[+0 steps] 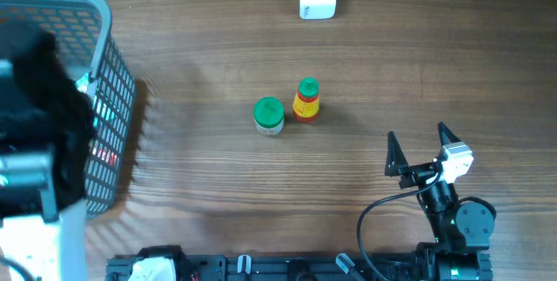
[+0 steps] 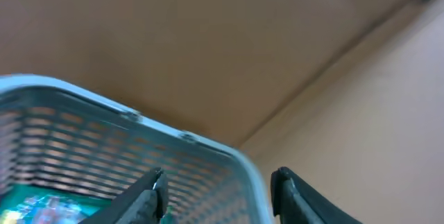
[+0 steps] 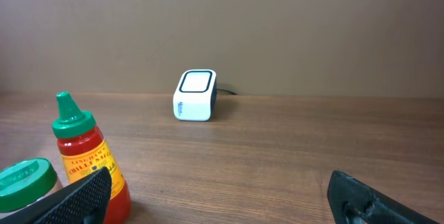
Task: Scan the item barcode
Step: 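Reach the left gripper into the basket and grasp the red Nescafe stick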
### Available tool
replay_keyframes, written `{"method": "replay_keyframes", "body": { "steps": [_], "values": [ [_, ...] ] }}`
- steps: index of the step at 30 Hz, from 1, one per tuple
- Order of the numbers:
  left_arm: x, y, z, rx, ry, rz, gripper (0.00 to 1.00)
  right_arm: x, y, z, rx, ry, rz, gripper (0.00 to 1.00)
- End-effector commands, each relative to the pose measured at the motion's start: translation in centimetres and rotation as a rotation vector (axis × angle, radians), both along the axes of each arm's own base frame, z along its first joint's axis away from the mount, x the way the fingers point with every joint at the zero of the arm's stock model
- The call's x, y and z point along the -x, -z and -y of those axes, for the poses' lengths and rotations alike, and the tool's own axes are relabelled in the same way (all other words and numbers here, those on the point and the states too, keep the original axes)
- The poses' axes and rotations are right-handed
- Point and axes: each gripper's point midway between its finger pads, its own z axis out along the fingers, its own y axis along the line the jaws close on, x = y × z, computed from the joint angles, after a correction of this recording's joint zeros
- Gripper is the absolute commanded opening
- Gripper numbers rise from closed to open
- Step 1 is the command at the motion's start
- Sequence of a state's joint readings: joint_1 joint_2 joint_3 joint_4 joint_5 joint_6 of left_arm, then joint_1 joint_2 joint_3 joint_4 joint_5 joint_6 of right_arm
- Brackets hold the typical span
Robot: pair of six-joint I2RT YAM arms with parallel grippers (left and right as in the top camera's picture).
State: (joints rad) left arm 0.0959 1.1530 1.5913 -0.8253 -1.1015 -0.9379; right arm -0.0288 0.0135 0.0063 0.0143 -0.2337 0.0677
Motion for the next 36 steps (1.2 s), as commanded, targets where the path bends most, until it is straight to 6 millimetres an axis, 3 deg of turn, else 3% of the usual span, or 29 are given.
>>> {"method": "replay_keyframes", "body": {
  "steps": [1, 5, 8, 12, 16, 23, 25, 27, 28, 36],
  "values": [
    [-4.4, 6.3, -3.0, 0.250, 0.191, -0.096, 0.63, 0.0, -0.1, 0.2, -0.013, 0.011, 0.005, 1.00],
    [-6.3, 13.3, -6.6, 0.495, 0.237, -0.167, 0.83, 0.0, -0.1, 0.2, -0.012, 0.011, 0.005, 1.00],
    [-6.8, 18.6, -7.8, 0.649, 0.242, -0.267, 0.86, 0.0, -0.1, 0.2, -0.013, 0.011, 0.005, 1.00],
    [-6.4, 25.2, -7.6, 0.817, 0.194, -0.445, 1.00, 0.0, -0.1, 0.2, -0.013, 0.011, 0.005, 1.00],
    [-5.5, 29.9, -7.1, 0.939, 0.152, -0.586, 1.00, 0.0, -0.1, 0.2, -0.013, 0.011, 0.005, 1.00],
    [-4.7, 35.9, -7.0, 1.049, 0.111, -0.754, 1.00, 0.0, -0.1, 0.2, -0.013, 0.011, 0.005, 1.00],
    [-4.6, 36.8, -6.9, 1.057, 0.134, -0.799, 0.96, 0.0, -0.1, 0.2, -0.012, 0.011, 0.005, 1.00],
    [-4.3, 38.4, -6.7, 1.089, 0.123, -0.834, 0.80, 0.0, -0.1, 0.2, -0.012, 0.011, 0.005, 1.00],
    [-4.1, 38.8, -6.5, 1.097, 0.121, -0.844, 0.78, 0.0, -0.1, 0.2, -0.013, 0.011, 0.005, 1.00],
    [-2.4, 43.4, -5.6, 1.110, 0.108, -0.872, 0.76, 0.0, -0.1, 0.2, -0.013, 0.011, 0.005, 1.00]
  ]
}}
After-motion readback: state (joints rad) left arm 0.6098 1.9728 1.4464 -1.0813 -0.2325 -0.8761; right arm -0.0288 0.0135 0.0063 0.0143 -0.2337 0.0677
